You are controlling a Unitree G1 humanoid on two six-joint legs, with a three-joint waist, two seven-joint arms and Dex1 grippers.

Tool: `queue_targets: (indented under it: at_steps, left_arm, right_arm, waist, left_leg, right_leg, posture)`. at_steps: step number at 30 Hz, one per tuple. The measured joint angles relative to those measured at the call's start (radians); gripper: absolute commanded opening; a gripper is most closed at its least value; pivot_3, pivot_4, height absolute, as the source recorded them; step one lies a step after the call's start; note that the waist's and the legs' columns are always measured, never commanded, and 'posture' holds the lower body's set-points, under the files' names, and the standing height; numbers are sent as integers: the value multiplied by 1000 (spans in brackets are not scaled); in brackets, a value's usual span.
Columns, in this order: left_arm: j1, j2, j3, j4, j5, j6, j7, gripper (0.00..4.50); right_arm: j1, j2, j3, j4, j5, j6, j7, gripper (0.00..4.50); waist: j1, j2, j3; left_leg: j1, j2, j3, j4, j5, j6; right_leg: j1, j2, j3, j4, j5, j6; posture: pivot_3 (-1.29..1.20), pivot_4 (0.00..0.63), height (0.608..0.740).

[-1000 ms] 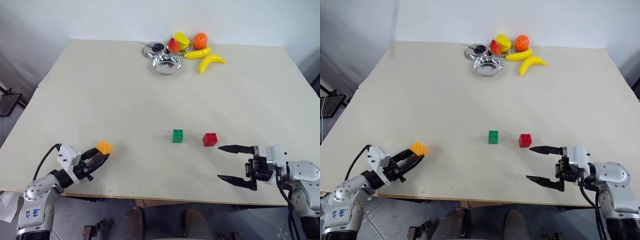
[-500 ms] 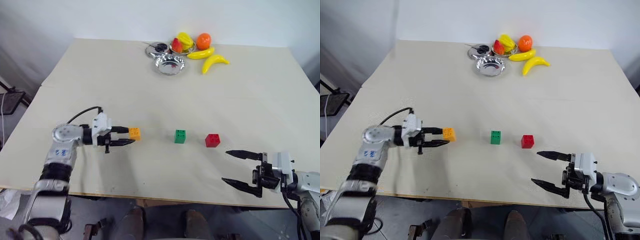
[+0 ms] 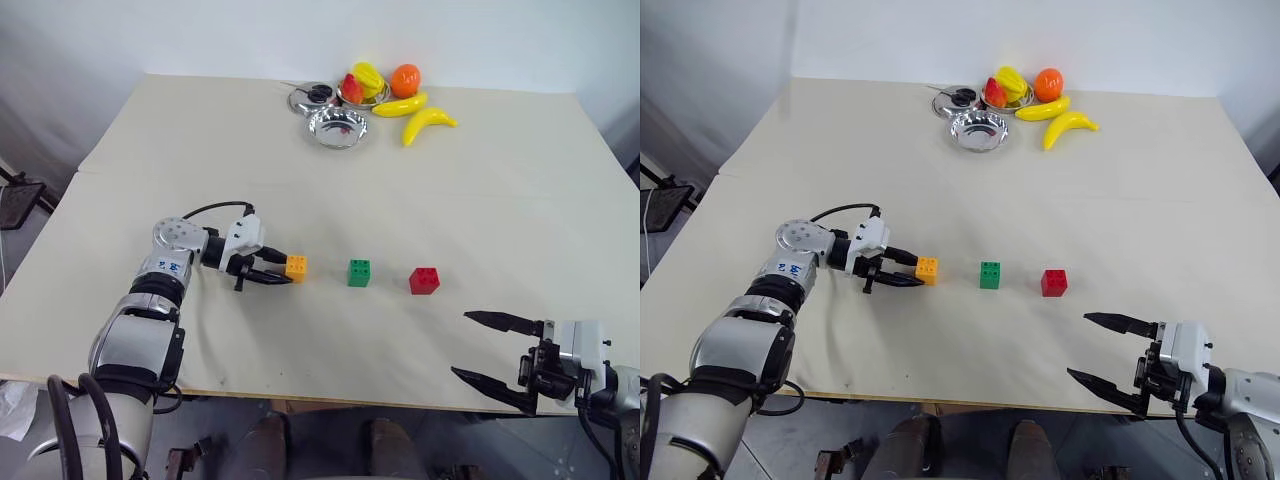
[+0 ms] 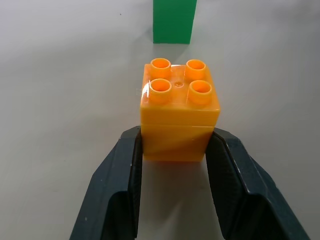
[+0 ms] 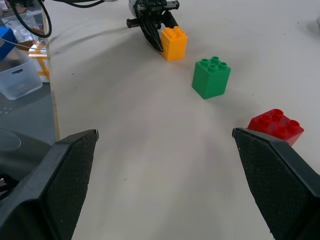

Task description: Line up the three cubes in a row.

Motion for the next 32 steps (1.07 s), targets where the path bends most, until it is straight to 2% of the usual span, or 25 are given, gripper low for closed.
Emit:
queue_targets:
  at_steps: [2, 4, 12, 17, 21, 26, 32]
  left_arm:
    - [0, -6, 6, 6, 2, 1, 6, 1453]
    - [0, -12, 15, 17, 3, 15, 12, 2202]
    - [1, -1, 47, 35, 27, 20, 67, 4466]
    - [64, 109, 120, -52, -47, -17, -54, 4466]
    - [232, 232, 174, -193, -120, -2, -55, 4466]
    - [526, 360, 264, -476, -233, 114, -50, 4466]
    - [769, 401, 393, -767, -324, 225, 50, 4466]
  right_arm:
    - [2, 0, -6, -1, 0, 0, -8, 4500]
    - [3, 0, -12, -4, 2, 1, -12, 4500]
    - [-8, 0, -16, -7, 10, 3, -11, 4500]
    - [-2, -2, -53, 23, 15, 0, 4, 4500]
    - [13, -23, -127, 114, 10, -28, 43, 4500]
    - [-41, -85, -184, 310, -19, -97, 115, 4500]
    - [-156, -128, -175, 485, -53, -153, 159, 4500]
  waist:
    - [1, 0, 0]
    - [1, 0, 0]
    - [1, 0, 0]
    - [-14, 0, 0]
    - [-26, 0, 0]
    - [-28, 0, 0]
    - [-18, 2, 0]
  left_leg:
    - [0, 0, 0, 1, 0, 0]
    - [0, 0, 0, 1, 0, 0]
    - [0, 0, -1, 0, 0, 0]
    - [0, 0, 1, -2, 1, -1]
    - [0, 1, 1, -2, 0, 0]
    - [1, 2, 1, -2, -2, 4]
    - [1, 2, 0, -2, -2, 4]
  right_leg:
    - [0, 0, 0, 0, 0, 0]
    - [0, 0, 0, 0, 0, 0]
    - [-1, 0, 0, 0, 0, 0]
    - [-2, 0, 0, 3, 0, 0]
    - [-2, 0, 0, 2, 0, 0]
    - [-2, 0, 1, 2, 0, -1]
    - [-1, 0, 0, 0, -1, -2]
  posture:
    - [0, 150, 740]
    - [0, 150, 740]
    - [0, 150, 740]
    - [0, 150, 740]
    - [0, 150, 740]
    - [0, 150, 740]
    - [0, 150, 740]
